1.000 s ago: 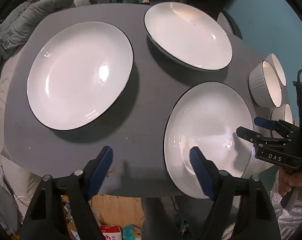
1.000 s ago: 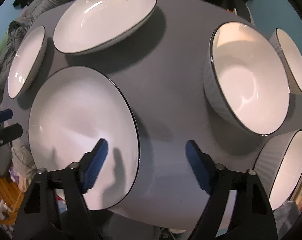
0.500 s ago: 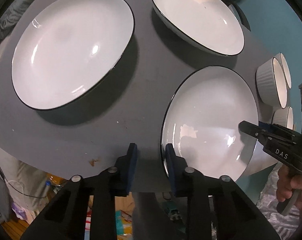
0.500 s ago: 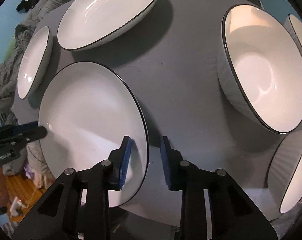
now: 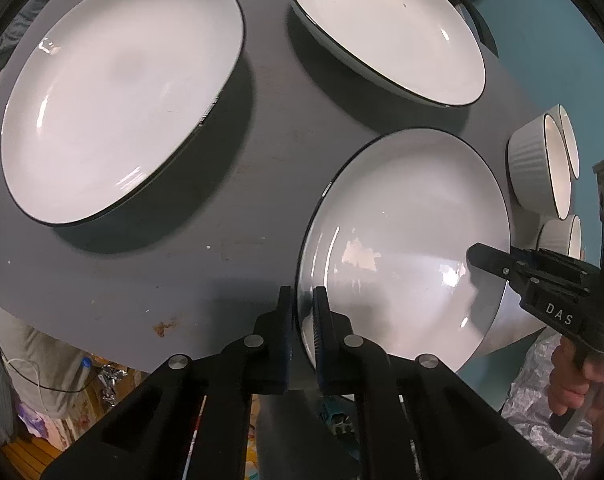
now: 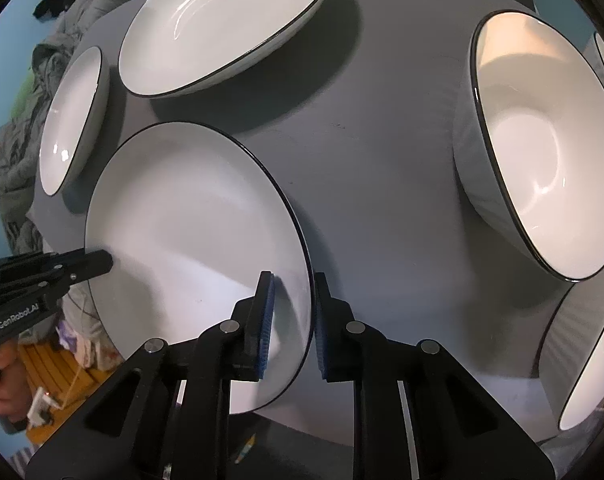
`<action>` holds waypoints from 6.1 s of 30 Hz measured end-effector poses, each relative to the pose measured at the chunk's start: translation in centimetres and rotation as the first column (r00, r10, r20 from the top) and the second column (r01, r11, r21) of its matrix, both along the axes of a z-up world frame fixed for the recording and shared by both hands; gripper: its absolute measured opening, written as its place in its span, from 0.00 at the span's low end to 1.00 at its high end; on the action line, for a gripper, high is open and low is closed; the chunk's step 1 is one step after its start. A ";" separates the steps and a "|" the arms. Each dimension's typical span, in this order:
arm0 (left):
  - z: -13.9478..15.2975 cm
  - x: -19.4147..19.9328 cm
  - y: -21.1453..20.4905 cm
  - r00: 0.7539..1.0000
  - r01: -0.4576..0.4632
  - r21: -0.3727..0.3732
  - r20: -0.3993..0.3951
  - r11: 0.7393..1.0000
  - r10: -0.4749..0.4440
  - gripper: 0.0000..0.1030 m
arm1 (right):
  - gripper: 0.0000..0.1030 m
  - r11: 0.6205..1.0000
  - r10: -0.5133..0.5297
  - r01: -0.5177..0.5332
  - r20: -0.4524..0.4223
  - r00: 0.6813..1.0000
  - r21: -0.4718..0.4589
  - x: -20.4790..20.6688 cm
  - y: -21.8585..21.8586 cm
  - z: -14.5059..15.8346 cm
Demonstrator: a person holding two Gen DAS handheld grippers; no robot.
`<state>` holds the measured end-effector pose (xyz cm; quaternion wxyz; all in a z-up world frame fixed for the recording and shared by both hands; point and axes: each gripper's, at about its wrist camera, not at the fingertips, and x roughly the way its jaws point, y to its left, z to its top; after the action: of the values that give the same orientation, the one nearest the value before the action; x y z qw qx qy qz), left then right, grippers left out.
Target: Organize plates and bowls
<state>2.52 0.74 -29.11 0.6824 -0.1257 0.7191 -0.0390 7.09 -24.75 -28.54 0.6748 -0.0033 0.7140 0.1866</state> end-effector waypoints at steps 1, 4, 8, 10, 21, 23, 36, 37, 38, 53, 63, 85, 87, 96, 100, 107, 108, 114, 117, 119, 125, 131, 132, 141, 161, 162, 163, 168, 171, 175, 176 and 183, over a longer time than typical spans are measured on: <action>0.1 0.1 0.1 1.000 0.003 0.002 -0.001 1.000 -0.003 0.08 | 0.17 1.000 0.001 -0.001 -0.004 1.000 0.001 0.0 -0.1 0.0; 0.4 0.1 0.5 1.000 0.018 0.001 -0.001 1.000 -0.018 0.08 | 0.17 1.000 0.000 0.000 -0.025 1.000 0.006 0.0 -0.4 0.0; 0.5 0.2 0.3 1.000 0.026 0.012 0.000 1.000 -0.026 0.09 | 0.17 1.000 0.014 -0.014 -0.055 0.998 0.009 0.6 0.6 -0.3; 0.6 0.4 0.2 1.000 0.020 0.014 -0.005 1.000 -0.020 0.09 | 0.17 1.000 0.026 -0.026 -0.062 0.998 0.008 0.7 0.4 -0.3; 0.6 0.6 1.3 1.000 -0.001 -0.001 -0.017 1.000 0.001 0.08 | 0.15 1.000 0.019 -0.018 -0.110 0.994 0.012 2.5 4.1 -1.9; 0.4 0.5 1.3 1.000 -0.002 0.008 -0.016 1.000 0.003 0.08 | 0.14 1.000 0.022 -0.021 -0.116 0.993 0.016 2.6 4.6 -2.1; 1.2 1.1 1.0 1.000 -0.004 0.011 -0.026 1.000 0.005 0.08 | 0.12 0.999 0.008 -0.001 -0.153 0.988 0.043 4.8 3.7 -2.1; 1.4 1.1 0.9 1.000 -0.003 0.013 -0.023 1.000 0.003 0.08 | 0.12 0.999 0.007 0.000 -0.154 0.988 0.044 5.0 3.7 -1.9; 1.7 1.2 0.8 1.000 0.000 0.015 -0.019 1.000 0.000 0.08 | 0.12 0.999 0.005 0.002 -0.154 0.988 0.044 4.6 3.6 -1.8; 4.7 4.6 -0.5 0.999 0.010 0.025 0.035 1.000 -0.010 0.08 | 0.11 0.998 -0.003 0.012 -0.136 0.991 0.063 6.7 2.8 0.5; 5.3 8.6 0.0 0.998 0.007 0.048 0.068 0.999 -0.011 0.08 | 0.11 0.998 0.019 -0.012 -0.100 0.995 0.062 10.2 3.4 1.6; 3.1 15.4 1.6 1.000 -0.026 0.099 0.017 0.995 0.024 0.10 | 0.12 0.998 0.033 -0.024 -0.146 0.989 0.060 17.2 6.4 -0.8; 2.9 15.7 1.7 0.999 -0.031 0.102 0.011 0.994 0.030 0.10 | 0.12 0.998 0.028 -0.019 -0.155 0.988 0.061 17.7 6.5 -1.1; 1.8 16.3 2.1 0.997 -0.072 0.119 -0.018 0.990 0.075 0.10 | 0.13 0.999 0.018 -0.009 -0.173 0.985 0.053 18.6 6.5 -2.4; 1.7 16.3 2.3 0.996 -0.077 0.124 -0.025 0.989 0.081 0.10 | 0.13 0.998 0.013 -0.003 -0.176 0.984 0.057 18.8 6.3 -2.6; 1.4 16.6 2.1 0.995 -0.083 0.138 -0.037 0.987 0.089 0.11 | 0.41 0.994 -0.016 0.040 -0.225 0.974 0.099 19.3 6.5 -2.5; 1.4 16.8 1.9 0.996 -0.078 0.149 -0.039 0.986 0.085 0.12 | 0.43 0.994 -0.020 0.043 -0.228 0.973 0.099 19.3 6.6 -2.5; 1.4 17.0 1.4 0.996 -0.070 0.181 -0.049 0.981 0.080 0.14 | 0.59 0.994 -0.061 0.084 -0.289 0.955 0.068 19.2 6.9 -2.7; 1.7 16.9 1.3 0.995 -0.080 0.187 -0.043 0.979 0.089 0.16 | 0.65 0.996 -0.064 0.078 -0.323 0.944 0.031 19.0 7.5 -2.6; 1.9 16.8 1.2 0.995 -0.080 0.196 -0.036 0.977 0.089 0.16 | 0.66 0.997 -0.068 0.072 -0.319 0.945 0.000 19.0 7.8 -2.3; 2.4 16.4 1.2 0.994 -0.094 0.195 -0.027 0.976 0.102 0.16 | 0.66 0.998 -0.053 0.039 -0.280 0.959 -0.056 18.9 8.5 -1.7; 2.8 15.7 1.3 0.994 -0.102 0.189 -0.013 0.977 0.106 0.16 | 0.66 0.996 -0.042 0.021 -0.268 0.962 -0.084 18.7 8.9 -1.5; 2.9 15.6 1.3 0.994 -0.104 0.188 -0.013 0.977 0.108 0.16 | 0.66 0.996 -0.044 0.021 -0.269 0.962 -0.088 18.7 9.0 -1.4; 4.0 14.4 1.6 0.993 -0.117 0.177 0.005 0.977 0.117 0.16 | 0.70 0.990 -0.052 0.017 -0.250 0.967 -0.139 18.6 8.6 -1.2; 7.1 9.3 3.5 0.985 -0.166 0.193 0.068 0.967 0.156 0.26 | 0.72 0.983 0.082 -0.098 -0.114 0.990 -0.152 14.9 7.6 2.0; 7.1 8.9 3.8 0.983 -0.181 0.192 0.068 0.965 0.171 0.26 | 0.72 0.983 0.092 -0.108 -0.110 0.990 -0.149 14.5 7.8 2.3; 7.2 8.5 4.0 0.981 -0.194 0.189 0.069 0.963 0.184 0.26 | 0.72 0.983 0.100 -0.115 -0.108 0.989 -0.146 14.3 7.9 2.4; 7.5 6.4 5.4 0.968 -0.249 0.193 0.068 0.949 0.241 0.26 | 0.72 0.977 0.174 -0.183 -0.084 0.981 -0.110 13.1 9.3 3.2; 7.7 5.1 6.3 0.963 -0.271 0.197 0.065 0.942 0.263 0.31 | 0.72 0.973 0.213 -0.219 -0.074 0.974 -0.079 12.4 10.7 3.7; 7.9 3.6 7.7 0.956 -0.293 0.209 0.075 0.933 0.283 0.41 | 0.72 0.968 0.243 -0.247 -0.067 0.968 -0.051 12.0 12.3 4.1; 8.0 3.3 8.0 0.955 -0.297 0.210 0.074 0.932 0.288 0.42 | 0.72 0.966 0.252 -0.255 -0.068 0.965 -0.041 11.9 12.9 4.2; 7.6 1.7 10.9 0.942 -0.334 0.210 0.066 0.919 0.328 0.49 | 0.72 0.959 0.282 -0.283 -0.064 0.957 0.007 11.4 16.3 5.0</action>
<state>4.18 11.63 -21.54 0.6993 -0.1690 0.6773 0.1543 18.47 -8.48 -23.58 0.6178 -0.0998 0.7278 0.2804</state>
